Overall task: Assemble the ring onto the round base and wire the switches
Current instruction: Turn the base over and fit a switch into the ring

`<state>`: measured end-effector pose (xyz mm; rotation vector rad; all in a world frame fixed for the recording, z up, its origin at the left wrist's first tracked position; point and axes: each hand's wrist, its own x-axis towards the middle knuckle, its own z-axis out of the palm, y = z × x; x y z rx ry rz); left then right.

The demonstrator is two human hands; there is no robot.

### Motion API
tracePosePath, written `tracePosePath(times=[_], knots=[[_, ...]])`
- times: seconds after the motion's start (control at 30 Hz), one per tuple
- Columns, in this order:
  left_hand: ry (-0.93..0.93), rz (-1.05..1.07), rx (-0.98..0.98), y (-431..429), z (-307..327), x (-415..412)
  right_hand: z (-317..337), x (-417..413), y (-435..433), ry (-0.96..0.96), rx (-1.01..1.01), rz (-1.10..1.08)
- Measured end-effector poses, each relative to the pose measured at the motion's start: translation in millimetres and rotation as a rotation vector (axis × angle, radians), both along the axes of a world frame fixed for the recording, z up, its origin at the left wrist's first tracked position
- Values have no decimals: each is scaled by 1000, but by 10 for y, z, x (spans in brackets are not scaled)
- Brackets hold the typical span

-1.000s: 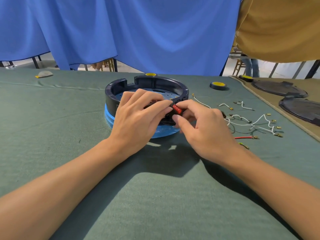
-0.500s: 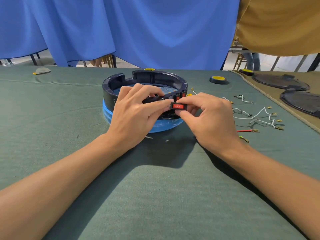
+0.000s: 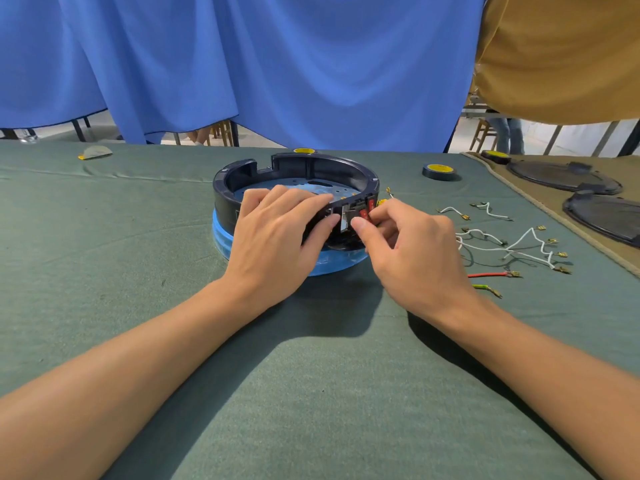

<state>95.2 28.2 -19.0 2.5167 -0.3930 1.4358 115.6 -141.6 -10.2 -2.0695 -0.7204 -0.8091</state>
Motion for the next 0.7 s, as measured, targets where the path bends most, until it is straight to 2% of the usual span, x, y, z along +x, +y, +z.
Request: tracePosePath(times=[0.4,0.7], knots=[[57,-1,-48,-45,36,-48,-18,-15,89,42,-72,18],[61,-9,-81,-55,47,-48,-23,-20,94,111,17,25]])
